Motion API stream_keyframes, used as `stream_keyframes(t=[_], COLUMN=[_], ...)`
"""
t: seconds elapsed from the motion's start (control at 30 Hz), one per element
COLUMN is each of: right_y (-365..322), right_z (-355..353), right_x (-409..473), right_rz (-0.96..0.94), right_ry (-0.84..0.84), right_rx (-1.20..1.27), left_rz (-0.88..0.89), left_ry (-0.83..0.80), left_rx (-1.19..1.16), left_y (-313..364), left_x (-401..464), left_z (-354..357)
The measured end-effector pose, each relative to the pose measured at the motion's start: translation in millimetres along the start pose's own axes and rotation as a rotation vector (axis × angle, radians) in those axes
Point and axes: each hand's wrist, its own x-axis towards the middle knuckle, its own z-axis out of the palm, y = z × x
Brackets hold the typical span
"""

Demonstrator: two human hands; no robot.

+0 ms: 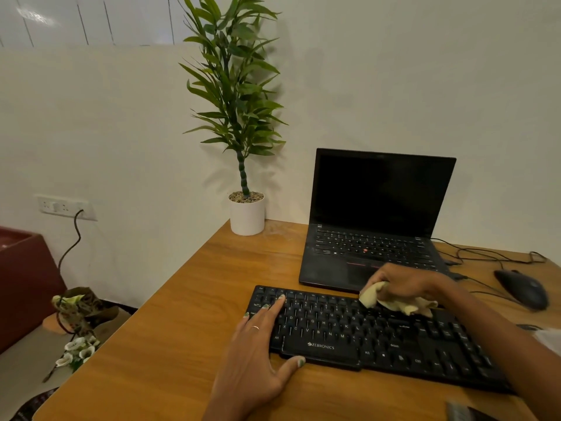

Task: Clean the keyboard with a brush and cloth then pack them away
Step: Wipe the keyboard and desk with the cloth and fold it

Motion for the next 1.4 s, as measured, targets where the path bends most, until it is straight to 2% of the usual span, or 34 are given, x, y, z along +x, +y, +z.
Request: stream_keyframes(t=[0.13, 0.3, 0.53, 0.67, 0.73, 0.9, 1.0, 1.13, 1.23, 1.4], right_y=[-21, -37, 31, 62, 65, 48, 30, 13, 5, 16], right_z=[23, 37, 10, 7, 11, 28, 38, 53, 56, 35], right_x=[12, 19, -16, -40, -41, -33, -24, -8, -3, -17], right_rz=[-0.072, -0.161, -0.072, -0.007, -0.001, -0.018, -0.032, -0.015, -0.049, -0.059], right_ry=[0.085, 0.15, 0.191, 0.257, 0.304, 0.365, 0.378, 0.411, 0.393, 0.253], right_rx=[0.102, 0.073, -0.102, -0.144, -0.108, -0.005, 0.009, -0.024, -0.004, -0.015], left_rz=[0.004, 0.001, 0.01, 0.068, 0.075, 0.159, 0.194, 0.179, 0.155, 0.142], left_ry=[0.007, 0.02, 0.011, 0.069, 0.018, -0.23, -0.273, -0.263, -0.25, -0.264], left_rx=[-0.005, 0.0, -0.014, 0.065, 0.132, 0.263, 0.253, 0.273, 0.276, 0.266], left_y=[1, 1, -1, 2, 20, 92, 114, 111, 96, 88], left_x=[-1, -3, -2, -4, -3, 12, 22, 25, 23, 16], left_z=[-1, -2, -2, 6, 7, 24, 39, 45, 39, 32])
